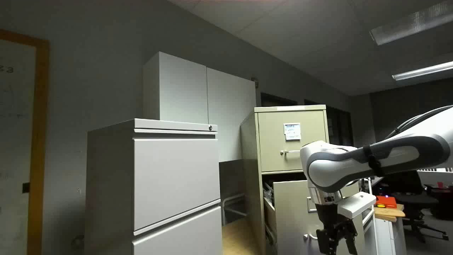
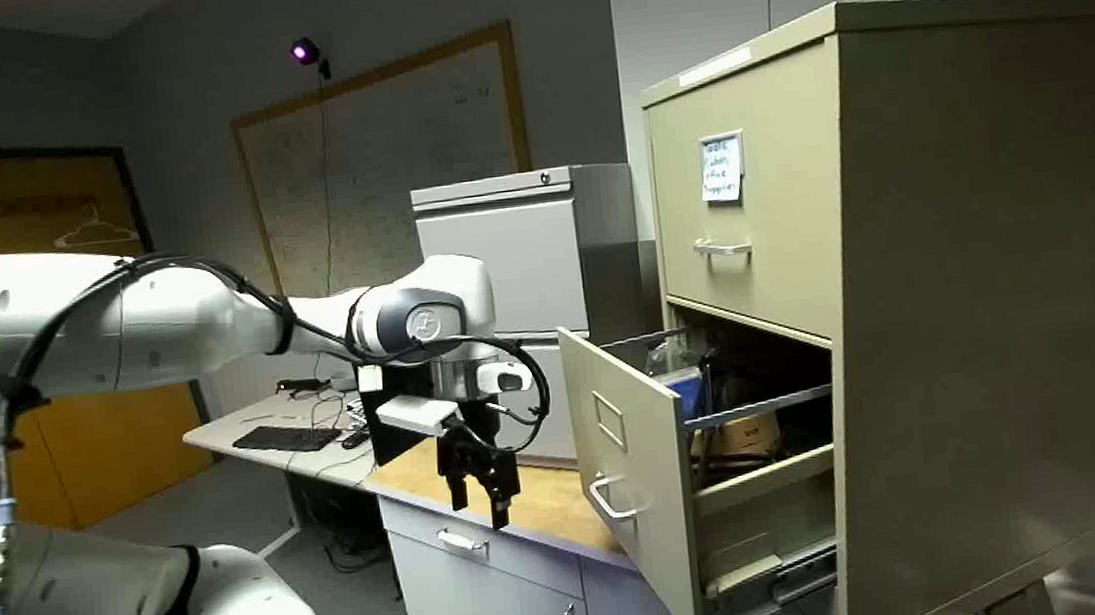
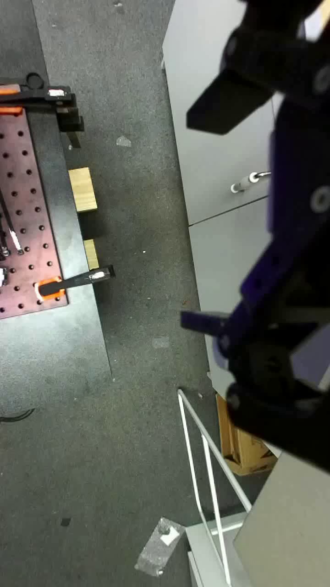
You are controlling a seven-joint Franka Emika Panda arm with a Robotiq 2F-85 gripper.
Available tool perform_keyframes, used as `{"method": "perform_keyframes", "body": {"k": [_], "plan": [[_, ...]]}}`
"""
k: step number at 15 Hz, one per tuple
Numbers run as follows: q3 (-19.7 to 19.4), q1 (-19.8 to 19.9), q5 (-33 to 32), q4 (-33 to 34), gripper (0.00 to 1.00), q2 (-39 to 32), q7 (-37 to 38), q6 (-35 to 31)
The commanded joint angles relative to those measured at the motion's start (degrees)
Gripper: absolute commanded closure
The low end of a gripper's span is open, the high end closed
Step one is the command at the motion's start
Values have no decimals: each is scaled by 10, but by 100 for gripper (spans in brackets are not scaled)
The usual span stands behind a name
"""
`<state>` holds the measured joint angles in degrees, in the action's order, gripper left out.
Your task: Close the drawer
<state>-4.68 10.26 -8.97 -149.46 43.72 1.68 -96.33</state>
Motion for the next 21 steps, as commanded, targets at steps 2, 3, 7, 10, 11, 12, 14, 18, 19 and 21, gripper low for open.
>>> {"method": "perform_keyframes", "body": {"k": [2, 3, 7, 10, 11, 12, 14, 18, 19, 21], "plan": [[-5, -6, -3, 1, 0, 1, 3, 1], [-5, -6, -3, 1, 0, 1, 3, 1], [-5, -6, -3, 1, 0, 1, 3, 1], [-2, -5, -1, 3, 0, -3, 12, -7], [1, -2, 1, 2, 25, -5, 28, -25], [4, -1, 1, 1, 26, -4, 41, -46], [13, 2, 6, 3, 40, -5, 77, -100], [37, 9, 1, 0, 73, -3, 144, -214], [45, 13, -3, -2, 79, -3, 160, -248], [63, 21, -13, -6, 95, -6, 190, -322]]}}
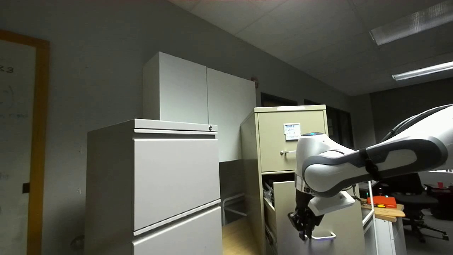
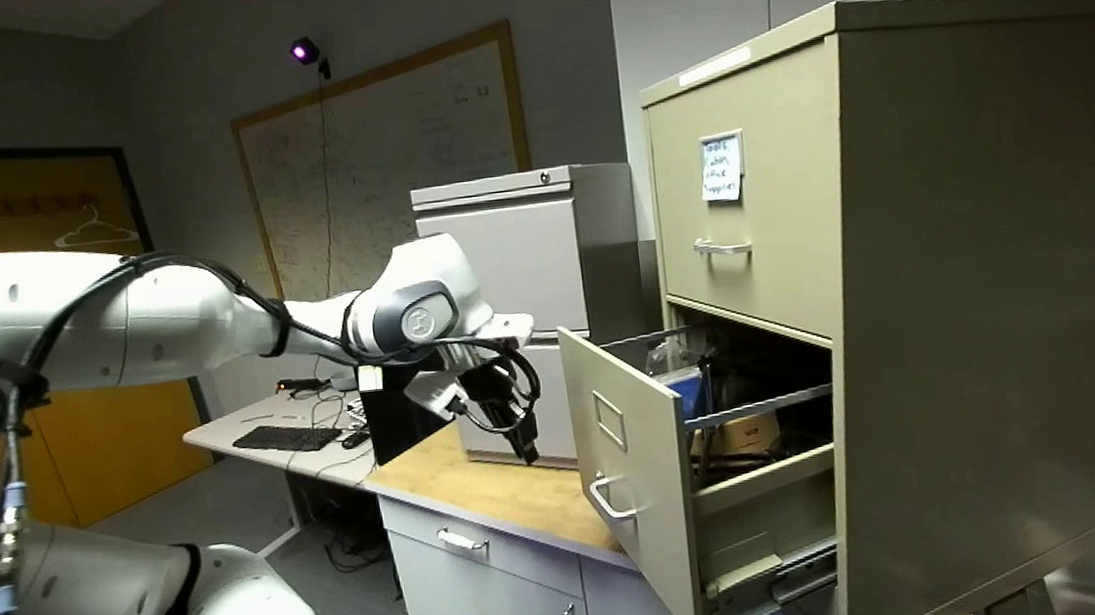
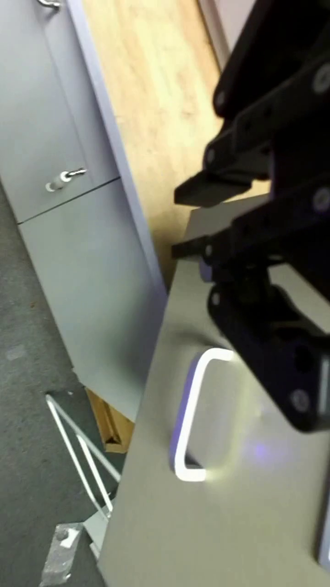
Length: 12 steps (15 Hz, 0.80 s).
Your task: Close the drawer
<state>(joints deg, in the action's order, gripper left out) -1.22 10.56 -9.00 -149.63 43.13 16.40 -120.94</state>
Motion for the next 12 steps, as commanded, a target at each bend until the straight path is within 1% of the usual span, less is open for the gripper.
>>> {"method": "perform_keyframes", "body": {"k": [1, 3, 5, 7, 10, 12], "plan": [[38, 26, -20, -7, 100, -2, 58, -114], [59, 50, -39, -14, 100, -11, 86, -195], [82, 89, -64, -22, 100, -19, 121, -273], [110, 146, -91, -28, 100, -28, 158, -346], [163, 236, -117, -40, 100, -34, 213, -423], [203, 304, -129, -43, 100, -41, 246, -473]]}}
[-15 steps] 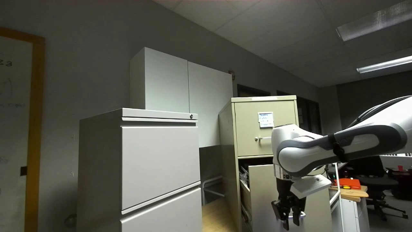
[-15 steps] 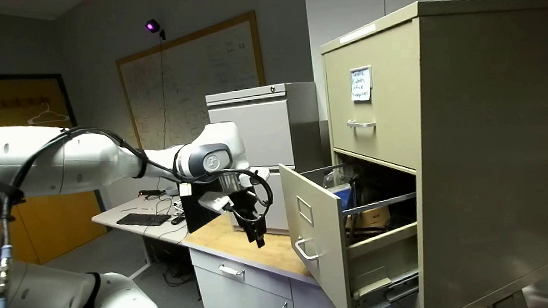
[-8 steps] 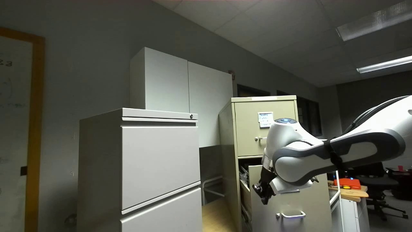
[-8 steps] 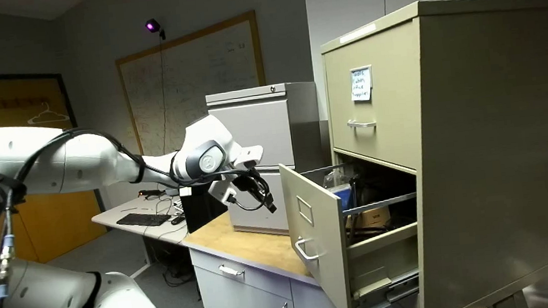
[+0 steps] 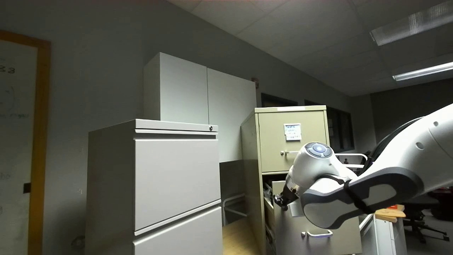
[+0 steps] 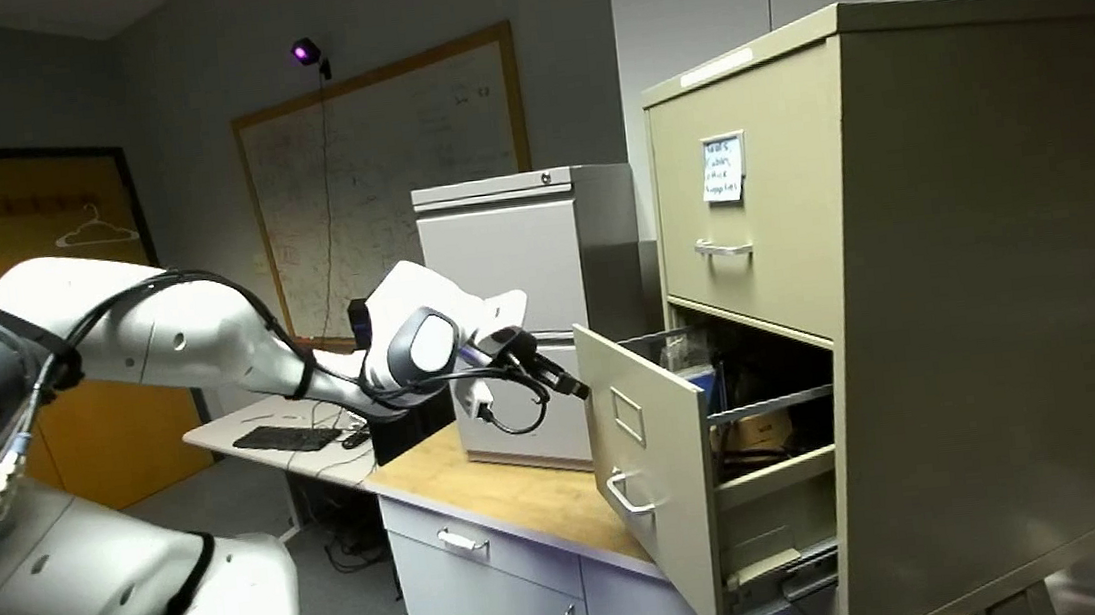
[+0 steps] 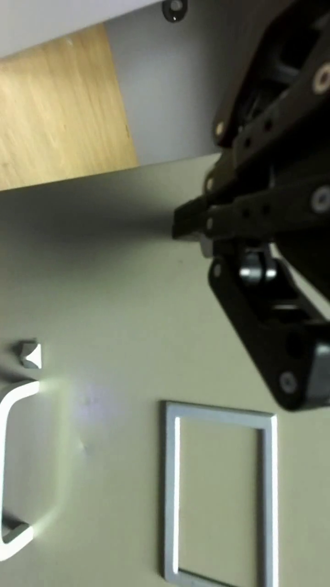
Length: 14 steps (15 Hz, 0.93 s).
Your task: Close the drawer
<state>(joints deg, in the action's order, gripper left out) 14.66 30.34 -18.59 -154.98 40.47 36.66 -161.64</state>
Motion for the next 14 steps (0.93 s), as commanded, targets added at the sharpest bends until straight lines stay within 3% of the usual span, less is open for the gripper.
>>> {"method": "perform_keyframes", "body": {"k": [1, 5, 7, 12, 13, 14], "plan": [[64, 140, -49, 13, 100, -21, 72, -89], [166, 285, -109, 37, 100, -17, 195, -127], [235, 360, -122, 58, 100, -7, 262, -126], [406, 527, -104, 130, 100, 0, 354, -113], [447, 565, -49, 144, 100, 9, 323, -106], [475, 595, -33, 164, 100, 10, 325, -95]]}}
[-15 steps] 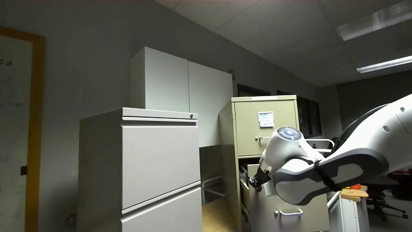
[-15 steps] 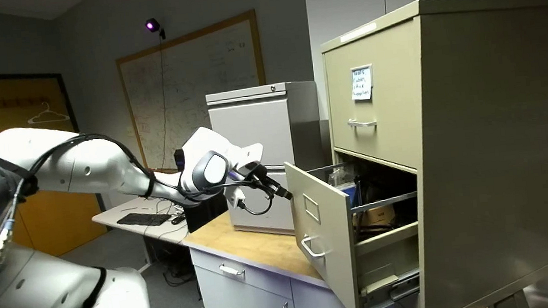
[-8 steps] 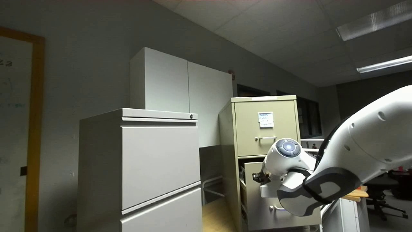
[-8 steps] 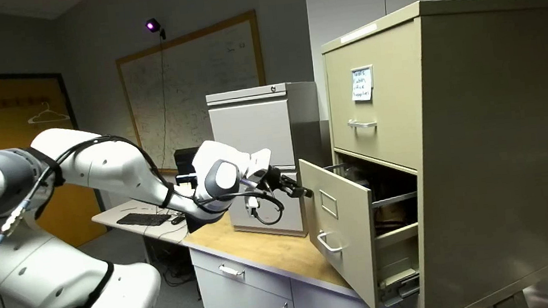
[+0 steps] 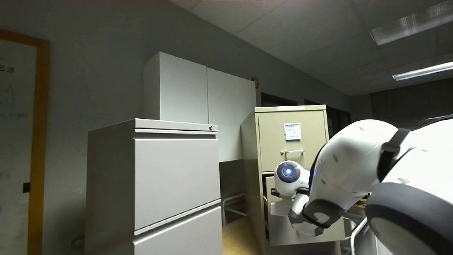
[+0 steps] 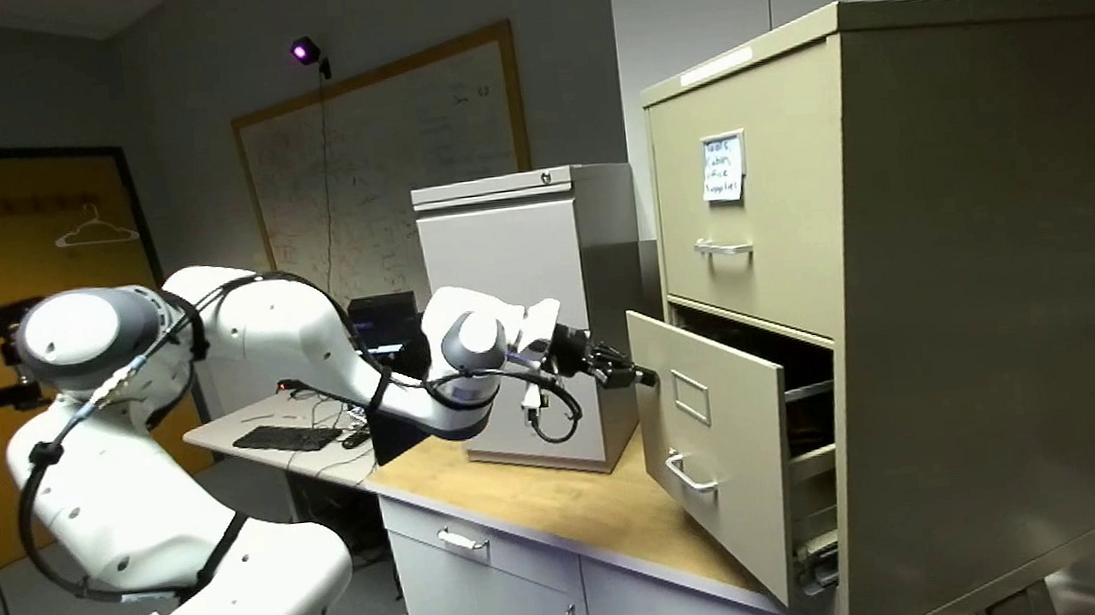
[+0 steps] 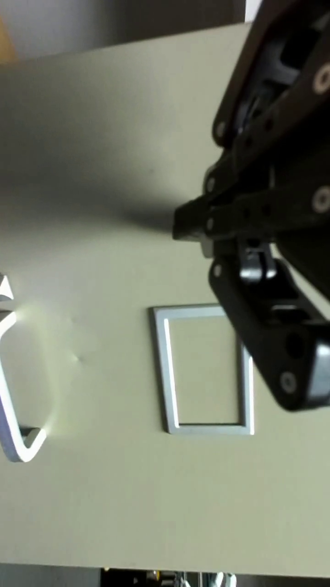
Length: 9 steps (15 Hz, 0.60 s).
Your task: Close the drawer
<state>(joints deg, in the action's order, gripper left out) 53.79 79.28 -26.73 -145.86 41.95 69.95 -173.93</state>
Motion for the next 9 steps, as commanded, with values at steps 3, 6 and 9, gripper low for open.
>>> {"method": "perform_keyframes", "body": {"k": [3, 6, 9], "plan": [[160, 191, 101, 136, 100, 2, -15, 69], [210, 248, 134, 189, 100, 10, -19, 112], [240, 278, 151, 229, 100, 15, -19, 161]]}}
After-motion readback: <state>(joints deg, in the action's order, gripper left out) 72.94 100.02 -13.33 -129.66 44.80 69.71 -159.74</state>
